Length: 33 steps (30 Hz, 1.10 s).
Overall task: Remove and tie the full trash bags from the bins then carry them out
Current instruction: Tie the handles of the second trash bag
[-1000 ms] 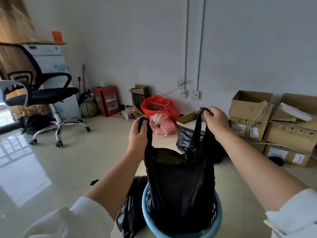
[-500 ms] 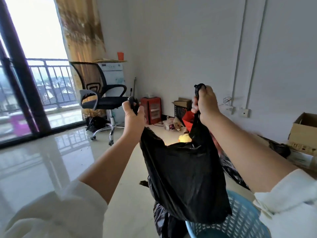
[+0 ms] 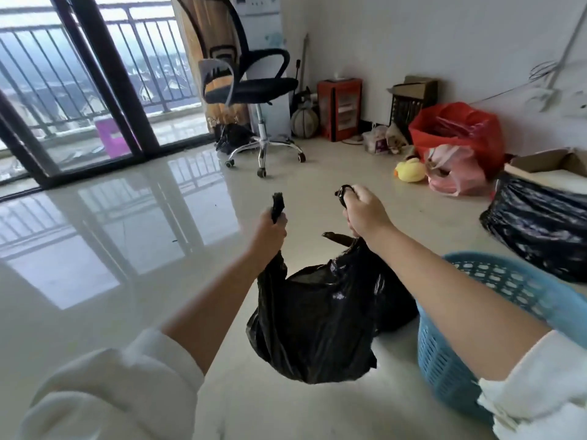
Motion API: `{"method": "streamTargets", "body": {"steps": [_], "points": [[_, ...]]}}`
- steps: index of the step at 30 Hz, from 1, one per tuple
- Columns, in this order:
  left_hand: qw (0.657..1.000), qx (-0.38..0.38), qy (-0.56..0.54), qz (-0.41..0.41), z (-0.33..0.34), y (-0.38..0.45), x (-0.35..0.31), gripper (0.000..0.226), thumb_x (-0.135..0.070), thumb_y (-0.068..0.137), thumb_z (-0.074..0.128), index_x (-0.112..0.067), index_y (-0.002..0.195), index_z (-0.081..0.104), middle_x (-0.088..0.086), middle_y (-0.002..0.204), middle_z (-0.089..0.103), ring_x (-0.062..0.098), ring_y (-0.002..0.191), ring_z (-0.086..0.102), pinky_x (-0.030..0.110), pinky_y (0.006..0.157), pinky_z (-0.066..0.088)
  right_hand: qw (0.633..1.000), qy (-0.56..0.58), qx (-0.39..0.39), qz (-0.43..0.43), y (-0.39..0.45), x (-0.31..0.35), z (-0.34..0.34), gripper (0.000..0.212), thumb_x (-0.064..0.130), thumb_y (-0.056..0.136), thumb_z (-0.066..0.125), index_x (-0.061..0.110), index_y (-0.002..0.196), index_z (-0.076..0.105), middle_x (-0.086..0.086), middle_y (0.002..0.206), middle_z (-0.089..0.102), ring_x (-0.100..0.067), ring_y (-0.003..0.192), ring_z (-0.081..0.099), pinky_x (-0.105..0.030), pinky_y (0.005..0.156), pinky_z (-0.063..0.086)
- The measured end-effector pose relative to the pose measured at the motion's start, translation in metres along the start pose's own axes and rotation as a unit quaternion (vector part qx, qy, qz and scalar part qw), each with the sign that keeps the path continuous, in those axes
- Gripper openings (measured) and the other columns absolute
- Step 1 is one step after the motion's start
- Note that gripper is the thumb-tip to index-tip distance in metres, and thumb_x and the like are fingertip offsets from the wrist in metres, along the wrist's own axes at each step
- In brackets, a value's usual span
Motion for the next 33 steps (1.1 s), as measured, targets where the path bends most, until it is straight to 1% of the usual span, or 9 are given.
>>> {"method": "streamTargets", "body": {"steps": [7,10,12,15,19,23,26,29,33], "points": [[0.999,0.034,0.004,0.019,0.008,0.006,0.098,0.008,-0.013,0.088,0.053,-0.017,0.087,0.046,-0.007,0.071,0.048,0.018,0.068,0.047,0.025,0.066,0.040,0.998,-0.051,-0.020,0.039,-0.022,-0.080,0.030,0.009,0.018,0.089,0.050,0.020,0.083,0.043,0.003,0.073,0.044,-0.008,0.063,0.043,-0.017,0.057,0.037],[0.981,0.088,0.152,0.084,0.006,0.001,0.119,0.067,-0.036,0.066,0.064,-0.015,0.126,0.042,-0.012,0.108,0.051,0.011,0.102,0.046,0.036,0.102,0.026,0.995,-0.102,-0.011,-0.002,-0.036,-0.094,0.027,0.028,0.011,0.073,0.071,0.021,0.089,0.050,-0.006,0.096,0.053,-0.016,0.094,0.052,-0.019,0.080,0.040],[0.966,0.143,0.201,0.084,0.011,-0.002,0.139,0.073,-0.033,0.069,0.069,-0.015,0.132,0.037,-0.003,0.122,0.054,0.017,0.118,0.045,0.042,0.110,0.019,0.990,-0.134,0.027,0.035,-0.049,-0.117,0.031,0.032,0.010,0.068,0.076,0.022,0.090,0.056,-0.005,0.105,0.057,-0.023,0.110,0.050,-0.032,0.095,0.041],[0.968,0.167,0.181,0.038,0.017,0.002,0.163,0.048,-0.019,0.080,0.065,-0.010,0.124,0.050,0.009,0.120,0.062,0.029,0.118,0.050,0.046,0.106,0.033,0.984,-0.104,0.053,0.135,-0.061,-0.149,0.042,0.026,0.013,0.075,0.071,0.031,0.083,0.054,-0.009,0.124,0.050,-0.023,0.116,0.049,-0.033,0.102,0.042],[0.984,0.149,-0.042,-0.086,0.022,0.011,0.180,0.016,-0.018,0.090,0.055,-0.007,0.083,0.063,0.016,0.096,0.068,0.034,0.100,0.059,0.044,0.085,0.050,0.984,0.024,-0.028,0.174,-0.045,-0.166,0.055,0.022,0.007,0.082,0.062,0.027,0.076,0.058,-0.010,0.105,0.060,-0.013,0.085,0.059,-0.016,0.066,0.047],[0.924,0.093,-0.281,-0.243,0.025,0.011,0.198,0.028,-0.035,0.094,0.044,-0.020,0.076,0.061,-0.006,0.068,0.071,0.014,0.073,0.065,0.027,0.067,0.050,0.944,0.149,-0.153,0.252,-0.035,-0.194,0.045,0.016,0.011,0.089,0.053,0.008,0.103,0.059,-0.010,0.104,0.061,-0.031,0.107,0.057,-0.039,0.092,0.048],[0.942,0.052,-0.249,-0.218,0.028,0.019,0.204,0.027,-0.044,0.090,0.045,-0.019,0.093,0.056,0.000,0.088,0.064,0.021,0.088,0.062,0.036,0.085,0.050,0.925,0.155,-0.218,0.272,-0.033,-0.207,0.027,0.032,0.022,0.092,0.048,0.009,0.121,0.050,-0.014,0.119,0.058,-0.030,0.111,0.054,-0.043,0.100,0.044],[0.966,0.012,-0.193,-0.170,0.029,0.021,0.199,0.036,-0.027,0.080,0.067,-0.013,0.107,0.047,0.010,0.104,0.059,0.027,0.095,0.061,0.041,0.086,0.053,0.934,0.102,-0.192,0.284,-0.026,-0.212,0.015,0.053,0.048,0.087,0.047,0.015,0.128,0.044,-0.006,0.121,0.054,-0.028,0.118,0.050,-0.044,0.106,0.039],[0.950,0.004,-0.224,-0.219,0.034,0.017,0.203,0.017,-0.004,0.079,0.067,-0.005,0.094,0.059,0.009,0.085,0.066,0.024,0.077,0.063,0.036,0.074,0.053,0.954,0.079,-0.102,0.270,-0.017,-0.222,0.014,0.048,0.042,0.079,0.064,0.013,0.117,0.057,0.007,0.095,0.062,-0.018,0.097,0.055,-0.031,0.087,0.043]]}}
Point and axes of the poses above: each hand's wrist, its own y-axis towards the middle knuckle, its own z-axis out of the palm, x = y × z, the point moved 6 cm from there along y, towards the middle knuckle
